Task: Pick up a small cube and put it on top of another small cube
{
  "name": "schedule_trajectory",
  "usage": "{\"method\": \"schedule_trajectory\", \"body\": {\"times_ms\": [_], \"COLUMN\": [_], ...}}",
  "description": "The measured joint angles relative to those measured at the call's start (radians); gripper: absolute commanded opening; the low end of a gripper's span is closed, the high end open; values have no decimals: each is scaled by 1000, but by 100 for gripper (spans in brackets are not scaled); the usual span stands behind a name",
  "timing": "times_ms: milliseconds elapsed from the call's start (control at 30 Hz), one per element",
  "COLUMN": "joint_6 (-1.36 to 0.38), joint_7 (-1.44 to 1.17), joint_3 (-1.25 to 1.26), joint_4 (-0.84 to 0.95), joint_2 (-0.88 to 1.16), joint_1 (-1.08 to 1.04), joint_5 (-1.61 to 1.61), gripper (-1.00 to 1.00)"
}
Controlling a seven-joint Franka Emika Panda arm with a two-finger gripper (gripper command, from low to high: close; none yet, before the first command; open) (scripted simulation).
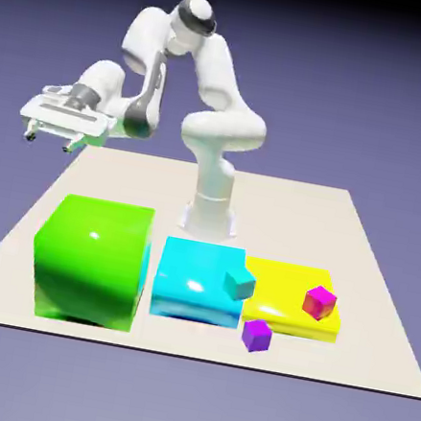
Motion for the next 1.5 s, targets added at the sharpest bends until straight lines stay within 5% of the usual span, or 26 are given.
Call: {"method": "schedule_trajectory", "body": {"times_ms": [967, 1233, 1267, 1500], "joint_6": [198, 288, 293, 229], "joint_7": [-204, -451, -466, -289], "joint_3": [-1006, -1050, -1053, -1022], "joint_4": [-25, 30, 34, -6], "joint_2": [-263, -380, -387, -304], "joint_1": [167, 375, 388, 239], "joint_5": [-750, -446, -427, -645], "gripper": [0, 0, -100, -100]}}
